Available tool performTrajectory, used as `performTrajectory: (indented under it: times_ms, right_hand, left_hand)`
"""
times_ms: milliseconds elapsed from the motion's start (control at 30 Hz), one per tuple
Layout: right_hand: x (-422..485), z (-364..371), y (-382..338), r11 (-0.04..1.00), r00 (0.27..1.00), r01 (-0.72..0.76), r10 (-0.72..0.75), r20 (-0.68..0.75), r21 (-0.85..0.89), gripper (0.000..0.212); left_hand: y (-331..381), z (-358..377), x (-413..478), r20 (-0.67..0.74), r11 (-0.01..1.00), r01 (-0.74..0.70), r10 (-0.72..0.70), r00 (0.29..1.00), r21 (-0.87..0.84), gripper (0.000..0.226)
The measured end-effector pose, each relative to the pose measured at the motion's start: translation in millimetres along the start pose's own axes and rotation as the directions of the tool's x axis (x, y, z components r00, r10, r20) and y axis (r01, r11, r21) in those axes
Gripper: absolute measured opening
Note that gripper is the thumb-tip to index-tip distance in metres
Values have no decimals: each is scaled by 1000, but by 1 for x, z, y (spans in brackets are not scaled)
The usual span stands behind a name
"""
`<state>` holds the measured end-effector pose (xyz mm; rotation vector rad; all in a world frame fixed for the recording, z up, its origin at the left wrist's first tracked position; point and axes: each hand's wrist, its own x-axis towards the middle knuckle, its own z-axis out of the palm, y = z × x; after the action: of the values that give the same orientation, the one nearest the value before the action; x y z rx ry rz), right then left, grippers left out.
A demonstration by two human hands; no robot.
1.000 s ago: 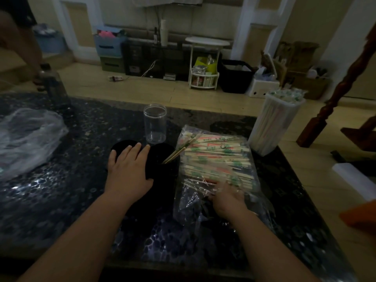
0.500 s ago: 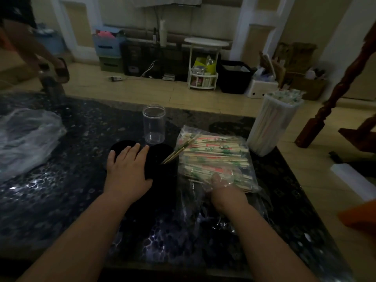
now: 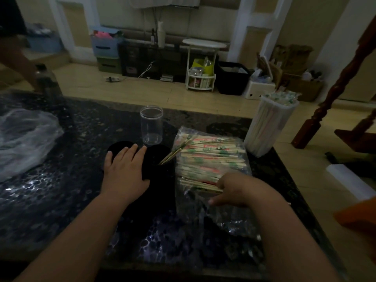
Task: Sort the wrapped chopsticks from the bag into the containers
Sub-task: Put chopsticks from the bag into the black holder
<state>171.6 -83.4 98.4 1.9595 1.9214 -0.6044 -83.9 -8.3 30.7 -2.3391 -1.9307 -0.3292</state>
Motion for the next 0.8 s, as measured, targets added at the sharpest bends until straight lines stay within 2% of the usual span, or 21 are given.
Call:
performTrajectory:
  times_ms: [100, 200, 333, 400, 433, 533, 567, 633, 733, 800]
  right_hand:
    - [-12, -12, 0, 1000, 998, 14, -14, -62, -4, 47]
    - [-21, -20, -4, 999, 981, 22, -27, -194, -28, 48]
    - [-30, -27, -11, 997, 896, 13, -47, -441, -78, 39]
    - [-31, -26, -15, 995, 793, 19, -72, -605, -94, 34]
    - [-30, -24, -17, 995, 715, 46, -93, -693, -86, 34]
    - [-19, -14, -19, 973, 409, 209, -180, -895, -100, 29]
    - [-14, -12, -18, 967, 334, 233, -183, -925, -107, 32]
    - [-5, -7, -19, 960, 316, 278, -122, -941, -31, 37]
    - [3, -6, -28, 900, 409, 372, 61, -911, 227, 36]
    - [8, -6, -31, 800, 423, 474, 159, -892, 368, 26]
  left_hand:
    - [0, 1, 0, -5, 1000, 3, -3, 1000, -8, 95]
    - [0, 2, 0, -9, 1000, 5, -5, 1000, -11, 94]
    - [0, 1, 0, -4, 1000, 6, -7, 1000, -14, 93]
    - [1, 1, 0, -7, 1000, 9, -9, 1000, -22, 91]
    - [0, 2, 0, -10, 999, 10, -11, 1000, -32, 90]
    - [0, 3, -1, -10, 999, 9, -10, 1000, -39, 90]
    - [0, 3, -1, -14, 999, 8, -8, 1000, -39, 90]
    - [0, 3, -1, -21, 999, 8, -9, 1000, -41, 90]
    - [0, 2, -1, -19, 999, 7, -7, 1000, -42, 89]
    - [0, 1, -1, -18, 999, -5, 4, 1000, -48, 89]
